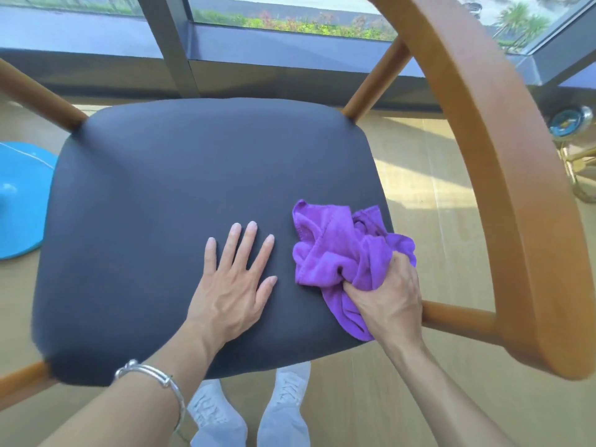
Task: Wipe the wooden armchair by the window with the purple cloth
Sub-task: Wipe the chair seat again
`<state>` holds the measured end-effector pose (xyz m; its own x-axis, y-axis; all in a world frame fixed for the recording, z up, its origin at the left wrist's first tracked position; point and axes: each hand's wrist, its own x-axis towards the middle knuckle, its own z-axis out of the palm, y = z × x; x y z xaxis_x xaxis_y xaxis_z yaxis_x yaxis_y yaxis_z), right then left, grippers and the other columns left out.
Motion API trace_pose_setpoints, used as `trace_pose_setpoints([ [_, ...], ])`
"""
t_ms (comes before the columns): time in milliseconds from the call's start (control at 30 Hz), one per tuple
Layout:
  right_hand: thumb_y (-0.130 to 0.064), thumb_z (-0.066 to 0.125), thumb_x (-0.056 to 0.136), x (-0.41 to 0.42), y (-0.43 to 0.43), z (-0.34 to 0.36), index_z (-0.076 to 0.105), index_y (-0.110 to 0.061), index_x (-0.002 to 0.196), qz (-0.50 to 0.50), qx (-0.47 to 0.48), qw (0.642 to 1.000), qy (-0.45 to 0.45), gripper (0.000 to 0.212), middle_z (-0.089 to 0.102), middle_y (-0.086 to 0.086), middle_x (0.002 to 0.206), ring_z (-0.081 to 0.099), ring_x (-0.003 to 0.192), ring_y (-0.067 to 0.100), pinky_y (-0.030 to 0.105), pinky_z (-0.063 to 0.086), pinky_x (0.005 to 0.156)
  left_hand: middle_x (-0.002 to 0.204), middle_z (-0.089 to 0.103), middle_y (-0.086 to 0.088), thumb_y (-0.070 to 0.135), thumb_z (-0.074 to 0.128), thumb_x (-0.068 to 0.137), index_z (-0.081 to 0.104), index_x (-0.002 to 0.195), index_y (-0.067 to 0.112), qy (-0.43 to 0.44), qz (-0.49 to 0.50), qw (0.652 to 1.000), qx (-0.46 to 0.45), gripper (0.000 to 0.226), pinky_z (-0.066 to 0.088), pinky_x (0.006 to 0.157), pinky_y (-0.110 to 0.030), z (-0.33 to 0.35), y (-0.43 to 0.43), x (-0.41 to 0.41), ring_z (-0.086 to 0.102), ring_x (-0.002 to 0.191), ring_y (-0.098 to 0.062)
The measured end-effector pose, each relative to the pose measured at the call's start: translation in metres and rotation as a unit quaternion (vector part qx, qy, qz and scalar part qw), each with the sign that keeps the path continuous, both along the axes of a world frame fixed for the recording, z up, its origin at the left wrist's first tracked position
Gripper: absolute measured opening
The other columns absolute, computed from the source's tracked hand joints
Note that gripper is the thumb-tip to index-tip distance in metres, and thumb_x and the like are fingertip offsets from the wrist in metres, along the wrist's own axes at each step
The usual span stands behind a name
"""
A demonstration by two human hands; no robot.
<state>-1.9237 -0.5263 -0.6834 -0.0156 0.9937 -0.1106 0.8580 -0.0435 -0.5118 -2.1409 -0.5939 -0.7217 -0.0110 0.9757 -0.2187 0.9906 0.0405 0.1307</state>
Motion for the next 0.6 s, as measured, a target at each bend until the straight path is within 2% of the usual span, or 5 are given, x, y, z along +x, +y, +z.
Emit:
trace_pose_setpoints([
  [200,-0.034,0.084,0.065,0.003,-0.010,-0.004,0.062,-0.010,0.098,0.011,0.020,1.000,-0.003,0.047,0.056,0.005,0.093,0.057,0.093,0.034,0.046,0.049,0.078,0.151,0.029,-0.015,0.042,0.024,0.094,0.034,0.143,0.013,-0.027,-0.007,1.000,0.007,0.058,0.016,0.106,-0.053,0.002,-0.005,-0.004,0.021,0.139,-0.032],
  [300,-0.036,0.085,0.061,-0.005,-0.018,-0.007,0.064,-0.009,0.110,0.038,0.036,0.999,-0.016,0.059,0.060,0.010,0.102,0.058,0.103,0.039,0.052,0.049,0.084,0.151,0.029,-0.012,0.041,0.020,0.096,0.033,0.144,0.012,-0.046,-0.014,0.999,0.015,0.057,0.016,0.110,-0.047,0.004,-0.017,-0.019,0.022,0.139,-0.027],
  [367,-0.044,0.077,0.060,-0.022,-0.026,-0.010,0.060,-0.015,0.116,0.074,0.066,0.995,-0.032,0.065,0.062,0.010,0.109,0.059,0.108,0.040,0.053,0.050,0.086,0.151,0.029,-0.012,0.041,0.013,0.098,0.033,0.144,0.012,-0.047,-0.005,0.999,0.013,0.058,0.017,0.110,-0.047,0.005,-0.026,-0.036,0.024,0.140,-0.026],
  [467,-0.053,0.065,0.063,-0.066,-0.037,-0.016,0.055,-0.021,0.116,0.134,0.106,0.985,-0.019,0.062,0.063,0.008,0.113,0.060,0.110,0.039,0.052,0.050,0.087,0.152,0.028,-0.013,0.042,0.009,0.098,0.031,0.144,0.012,-0.026,0.032,0.999,-0.002,0.059,0.020,0.108,-0.050,0.006,-0.045,-0.067,0.025,0.140,-0.028],
  [600,-0.050,0.062,0.063,-0.123,-0.042,-0.017,0.052,-0.024,0.112,0.188,0.127,0.974,-0.008,0.056,0.065,0.008,0.113,0.059,0.112,0.038,0.054,0.049,0.090,0.152,0.027,-0.013,0.041,0.016,0.096,0.025,0.145,0.012,-0.006,0.130,0.991,-0.022,0.058,0.026,0.108,-0.053,0.006,-0.077,-0.111,0.020,0.140,-0.027],
])
